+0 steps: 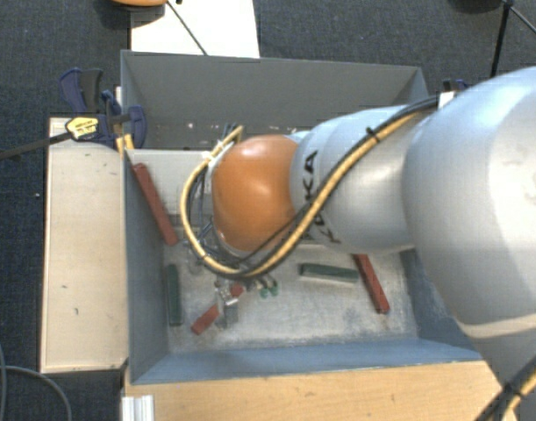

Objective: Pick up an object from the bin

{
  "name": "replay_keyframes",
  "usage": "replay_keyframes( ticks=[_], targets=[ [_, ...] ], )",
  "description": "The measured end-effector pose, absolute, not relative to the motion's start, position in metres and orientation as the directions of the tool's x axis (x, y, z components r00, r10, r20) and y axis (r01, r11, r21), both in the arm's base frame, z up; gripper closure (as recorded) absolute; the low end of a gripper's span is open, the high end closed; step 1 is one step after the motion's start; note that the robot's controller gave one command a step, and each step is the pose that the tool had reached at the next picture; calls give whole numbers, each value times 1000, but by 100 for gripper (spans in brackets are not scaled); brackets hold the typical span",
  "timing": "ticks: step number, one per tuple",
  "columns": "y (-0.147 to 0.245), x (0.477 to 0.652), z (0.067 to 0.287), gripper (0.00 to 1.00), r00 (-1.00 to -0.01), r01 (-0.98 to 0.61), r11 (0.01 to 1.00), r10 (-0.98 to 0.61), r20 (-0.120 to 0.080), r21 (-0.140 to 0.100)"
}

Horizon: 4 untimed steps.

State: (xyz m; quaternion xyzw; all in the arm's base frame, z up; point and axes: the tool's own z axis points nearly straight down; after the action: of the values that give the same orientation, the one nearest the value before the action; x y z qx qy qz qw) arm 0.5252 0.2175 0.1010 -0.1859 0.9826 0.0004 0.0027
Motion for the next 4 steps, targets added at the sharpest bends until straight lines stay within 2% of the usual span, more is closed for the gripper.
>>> replay_keyframes(
  ticks=[1,2,3,4],
  targets=[
    [194,523,70,100,-821,-570,821,-570,1,1],
    [194,523,70,100,-823,-568,823,-568,2,1],
    [190,515,175,100,-840,-542,840,-542,-2,0],
    [190,515,175,100,-842,-539,842,-539,-1,1]
  ],
)
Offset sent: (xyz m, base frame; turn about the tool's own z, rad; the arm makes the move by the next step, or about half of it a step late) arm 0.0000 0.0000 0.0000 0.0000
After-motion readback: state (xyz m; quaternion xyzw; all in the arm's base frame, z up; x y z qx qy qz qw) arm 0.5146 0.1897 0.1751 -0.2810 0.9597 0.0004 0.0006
